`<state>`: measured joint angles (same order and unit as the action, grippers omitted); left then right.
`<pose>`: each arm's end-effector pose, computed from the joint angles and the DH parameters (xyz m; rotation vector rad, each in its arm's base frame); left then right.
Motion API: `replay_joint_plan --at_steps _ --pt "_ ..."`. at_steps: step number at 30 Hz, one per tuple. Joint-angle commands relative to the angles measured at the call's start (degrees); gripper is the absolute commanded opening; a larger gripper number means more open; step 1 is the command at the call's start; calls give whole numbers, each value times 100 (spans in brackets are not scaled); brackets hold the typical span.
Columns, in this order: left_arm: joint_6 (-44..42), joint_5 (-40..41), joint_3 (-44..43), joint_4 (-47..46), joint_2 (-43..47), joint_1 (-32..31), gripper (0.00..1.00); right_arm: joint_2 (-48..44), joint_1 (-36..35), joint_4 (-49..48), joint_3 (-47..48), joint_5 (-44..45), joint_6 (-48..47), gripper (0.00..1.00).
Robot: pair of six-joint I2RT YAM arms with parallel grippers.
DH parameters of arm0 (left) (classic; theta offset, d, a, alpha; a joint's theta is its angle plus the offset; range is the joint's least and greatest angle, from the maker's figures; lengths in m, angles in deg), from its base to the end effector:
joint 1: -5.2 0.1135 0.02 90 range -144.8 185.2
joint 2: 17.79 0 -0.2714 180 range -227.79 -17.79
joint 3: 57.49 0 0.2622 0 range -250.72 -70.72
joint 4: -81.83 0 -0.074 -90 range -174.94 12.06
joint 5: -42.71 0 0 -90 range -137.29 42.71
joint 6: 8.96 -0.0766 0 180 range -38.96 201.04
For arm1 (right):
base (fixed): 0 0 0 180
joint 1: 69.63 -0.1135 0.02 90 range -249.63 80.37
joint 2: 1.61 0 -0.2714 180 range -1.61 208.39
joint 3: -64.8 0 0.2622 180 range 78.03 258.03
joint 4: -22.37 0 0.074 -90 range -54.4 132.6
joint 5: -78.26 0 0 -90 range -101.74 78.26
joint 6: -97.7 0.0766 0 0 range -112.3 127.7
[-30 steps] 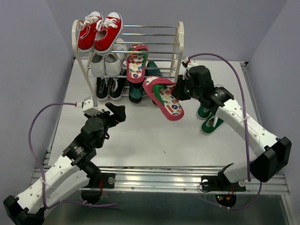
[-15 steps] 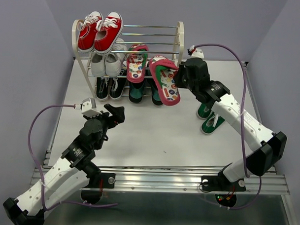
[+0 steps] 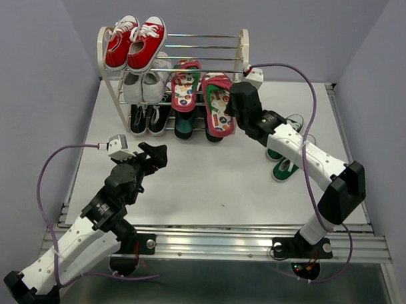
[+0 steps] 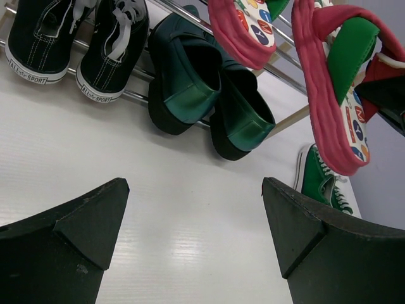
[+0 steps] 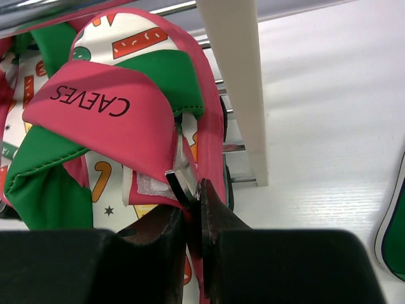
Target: Place and organize the shoes onto the shoe shelf
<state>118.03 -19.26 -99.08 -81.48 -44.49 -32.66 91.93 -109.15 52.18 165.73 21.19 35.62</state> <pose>0.1583 -0.0774 0.2984 -0.3720 1.5909 -0.6204 0.3541 0.2381 0.3654 0.1787 1.8951 0.2347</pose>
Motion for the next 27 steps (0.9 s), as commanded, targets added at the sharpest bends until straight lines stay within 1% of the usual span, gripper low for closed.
replay_joint_plan --at_steps 1,3,5,13,27 --pt "27 62 76 -162 121 -19 99 -46 -90 -1323 388 1004 214 1" --pt "27 71 85 -162 112 -19 99 50 -142 -1639 344 1031 179 1" --pt "19 80 85 -162 104 -19 99 129 -143 -2165 300 1075 73 1" --pt "1 88 94 -197 95 -19 99 849 -143 -2492 959 1330 -182 2" --pt "-8 62 138 -232 59 -19 99 1360 -143 -3389 1153 1708 -551 2"
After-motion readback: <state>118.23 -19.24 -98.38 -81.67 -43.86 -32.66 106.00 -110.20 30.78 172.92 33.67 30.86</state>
